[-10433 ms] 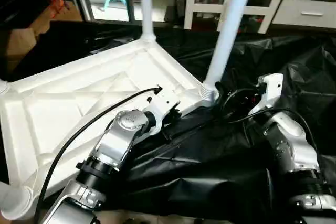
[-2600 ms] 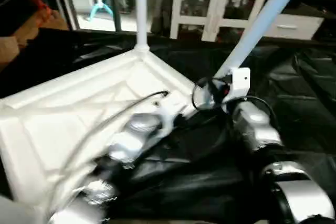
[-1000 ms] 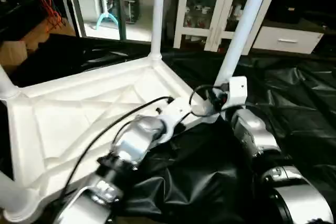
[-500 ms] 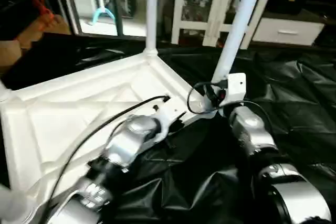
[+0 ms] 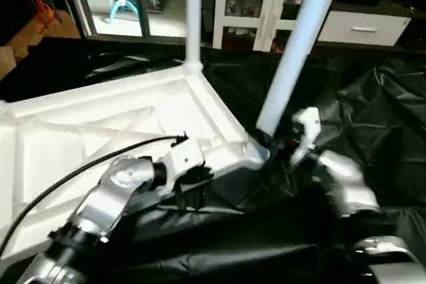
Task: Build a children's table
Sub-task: Insert table leg to table base
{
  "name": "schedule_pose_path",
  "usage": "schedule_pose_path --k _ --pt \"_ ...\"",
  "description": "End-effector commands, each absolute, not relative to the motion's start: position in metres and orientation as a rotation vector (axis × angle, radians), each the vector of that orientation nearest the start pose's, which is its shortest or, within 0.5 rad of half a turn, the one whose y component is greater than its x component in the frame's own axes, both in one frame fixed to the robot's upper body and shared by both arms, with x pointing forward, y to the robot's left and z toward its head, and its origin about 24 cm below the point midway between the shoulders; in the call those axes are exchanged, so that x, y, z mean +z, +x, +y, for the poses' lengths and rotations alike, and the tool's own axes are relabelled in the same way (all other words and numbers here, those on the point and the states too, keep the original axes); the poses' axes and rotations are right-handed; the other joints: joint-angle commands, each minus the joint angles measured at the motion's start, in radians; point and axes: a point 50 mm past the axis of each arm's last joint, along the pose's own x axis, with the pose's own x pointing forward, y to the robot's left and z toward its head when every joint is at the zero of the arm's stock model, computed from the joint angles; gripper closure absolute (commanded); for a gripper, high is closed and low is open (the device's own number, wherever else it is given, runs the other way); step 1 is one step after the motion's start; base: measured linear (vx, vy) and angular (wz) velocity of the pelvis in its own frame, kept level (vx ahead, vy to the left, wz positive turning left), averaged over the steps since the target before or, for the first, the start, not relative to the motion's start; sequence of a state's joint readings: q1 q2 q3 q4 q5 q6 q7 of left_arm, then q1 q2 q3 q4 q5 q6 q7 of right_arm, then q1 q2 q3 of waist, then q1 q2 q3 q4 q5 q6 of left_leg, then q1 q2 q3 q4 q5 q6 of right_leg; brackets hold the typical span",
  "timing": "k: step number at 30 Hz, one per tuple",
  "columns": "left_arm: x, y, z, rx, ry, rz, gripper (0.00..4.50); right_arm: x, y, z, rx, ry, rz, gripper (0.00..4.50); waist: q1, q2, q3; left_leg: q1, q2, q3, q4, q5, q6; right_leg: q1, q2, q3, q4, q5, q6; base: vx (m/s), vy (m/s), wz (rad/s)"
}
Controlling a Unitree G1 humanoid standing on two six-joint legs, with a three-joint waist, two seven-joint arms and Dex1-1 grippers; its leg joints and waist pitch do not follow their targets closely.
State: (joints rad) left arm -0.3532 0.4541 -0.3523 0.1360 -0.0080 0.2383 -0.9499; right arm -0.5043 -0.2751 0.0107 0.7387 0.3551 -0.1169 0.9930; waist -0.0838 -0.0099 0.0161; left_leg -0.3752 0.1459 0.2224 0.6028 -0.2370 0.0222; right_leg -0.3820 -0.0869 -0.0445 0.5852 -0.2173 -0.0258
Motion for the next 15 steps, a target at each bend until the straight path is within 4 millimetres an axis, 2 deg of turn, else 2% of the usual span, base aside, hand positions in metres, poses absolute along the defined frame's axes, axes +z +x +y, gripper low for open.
schedule_pose_path --k 1,4,6,10,15 --pt "0.048 0.268 0.134 -1.287 0.514 0.395 4.50 0.023 0.307 -0.180 0.973 0.134 0.236 2.64 0.013 0.003 -0.037 0.026 0.103 -0.050 -0.072 0.000 0.135 0.031 -0.071 0.040 -0.029 0.113 -0.297 0.000 0.000 0.00" --pt "0.050 0.270 0.143 -1.258 0.523 0.395 4.50 0.024 0.306 -0.195 0.929 0.175 0.250 2.64 0.020 0.002 -0.038 0.027 0.100 -0.047 -0.069 0.022 0.139 0.032 -0.072 0.042 -0.026 0.140 -0.300 0.000 0.000 0.00" --pt "0.051 0.270 0.145 -1.245 0.520 0.387 4.50 0.023 0.305 -0.200 0.903 0.194 0.252 2.64 0.024 -0.003 -0.036 0.026 0.100 -0.046 -0.067 0.020 0.138 0.032 -0.073 0.044 -0.025 0.141 -0.299 0.000 0.000 0.00" --pt "0.052 0.270 0.144 -1.244 0.518 0.382 4.50 0.021 0.303 -0.203 0.877 0.231 0.251 2.64 0.034 -0.003 -0.035 0.030 0.102 -0.047 -0.069 0.006 0.118 0.031 -0.071 0.043 -0.025 0.099 -0.291 0.000 0.000 0.00" --pt "0.051 0.269 0.140 -1.253 0.512 0.376 4.50 0.021 0.304 -0.203 0.811 0.316 0.229 2.64 0.038 -0.002 -0.038 0.030 0.098 -0.046 -0.066 0.029 0.113 0.032 -0.070 0.043 -0.021 0.127 -0.293 0.000 0.000 0.00"
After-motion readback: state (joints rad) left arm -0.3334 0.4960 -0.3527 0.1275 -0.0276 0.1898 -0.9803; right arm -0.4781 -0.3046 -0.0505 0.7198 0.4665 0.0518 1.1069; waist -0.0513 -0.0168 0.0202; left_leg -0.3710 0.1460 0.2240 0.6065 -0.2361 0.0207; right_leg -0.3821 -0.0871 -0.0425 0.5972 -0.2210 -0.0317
